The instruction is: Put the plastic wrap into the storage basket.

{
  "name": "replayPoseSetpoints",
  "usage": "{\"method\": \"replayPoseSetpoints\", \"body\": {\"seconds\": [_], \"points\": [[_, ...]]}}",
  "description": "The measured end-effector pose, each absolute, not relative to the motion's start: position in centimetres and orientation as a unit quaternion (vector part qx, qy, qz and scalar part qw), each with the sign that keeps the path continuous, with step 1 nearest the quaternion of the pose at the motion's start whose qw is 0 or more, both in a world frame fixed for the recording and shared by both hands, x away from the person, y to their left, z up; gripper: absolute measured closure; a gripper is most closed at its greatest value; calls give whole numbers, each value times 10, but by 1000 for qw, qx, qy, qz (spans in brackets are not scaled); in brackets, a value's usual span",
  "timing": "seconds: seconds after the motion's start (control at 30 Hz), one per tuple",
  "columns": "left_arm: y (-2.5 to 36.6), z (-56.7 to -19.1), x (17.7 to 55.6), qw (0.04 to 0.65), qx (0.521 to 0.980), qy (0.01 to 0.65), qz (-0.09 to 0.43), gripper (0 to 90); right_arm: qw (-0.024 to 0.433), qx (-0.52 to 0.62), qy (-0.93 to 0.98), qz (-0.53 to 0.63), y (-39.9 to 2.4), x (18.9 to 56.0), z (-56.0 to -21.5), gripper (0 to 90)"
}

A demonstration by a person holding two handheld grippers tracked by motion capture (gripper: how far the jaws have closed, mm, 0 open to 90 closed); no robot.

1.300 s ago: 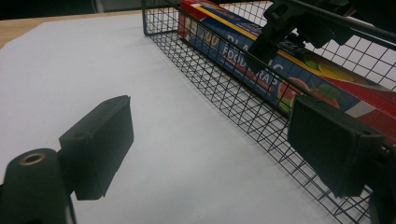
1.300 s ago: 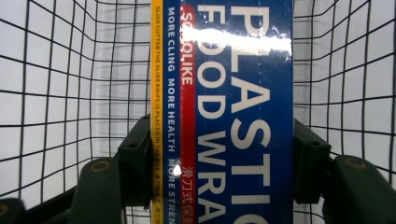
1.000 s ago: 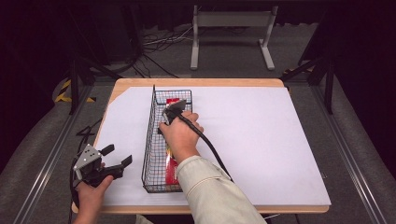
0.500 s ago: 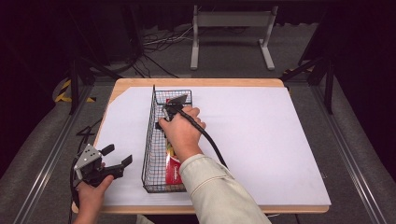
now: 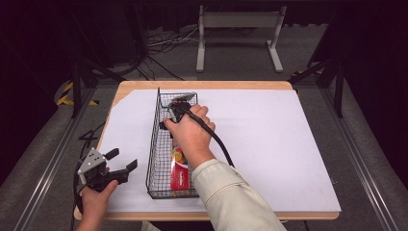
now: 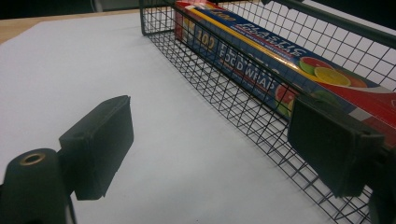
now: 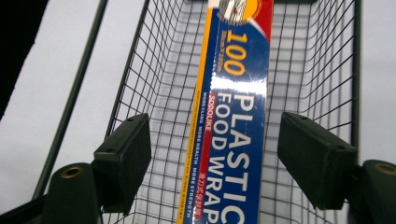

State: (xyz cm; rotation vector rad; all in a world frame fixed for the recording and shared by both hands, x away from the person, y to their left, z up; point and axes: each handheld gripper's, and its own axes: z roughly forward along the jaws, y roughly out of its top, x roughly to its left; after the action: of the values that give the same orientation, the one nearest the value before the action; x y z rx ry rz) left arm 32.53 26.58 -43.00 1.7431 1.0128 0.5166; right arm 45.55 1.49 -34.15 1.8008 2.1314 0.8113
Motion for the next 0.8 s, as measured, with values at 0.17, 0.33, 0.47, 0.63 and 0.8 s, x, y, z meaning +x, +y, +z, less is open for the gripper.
{"method": "replayPoseSetpoints", "body": {"seconds": [0.17,0.33,0.47,0.63,0.8], "points": [[265,-430,326,506,722,420,212,153,129,587,738,307,7,449,-329,252],[264,-430,327,506,723,421,212,153,131,577,738,324,0,444,-322,249],[264,-430,328,505,723,420,212,153,127,567,739,340,-6,441,-318,242],[266,-430,328,507,722,422,209,151,115,531,759,359,-17,433,-317,234],[266,-430,327,505,724,422,208,151,116,493,774,380,-36,423,-313,229]]}}
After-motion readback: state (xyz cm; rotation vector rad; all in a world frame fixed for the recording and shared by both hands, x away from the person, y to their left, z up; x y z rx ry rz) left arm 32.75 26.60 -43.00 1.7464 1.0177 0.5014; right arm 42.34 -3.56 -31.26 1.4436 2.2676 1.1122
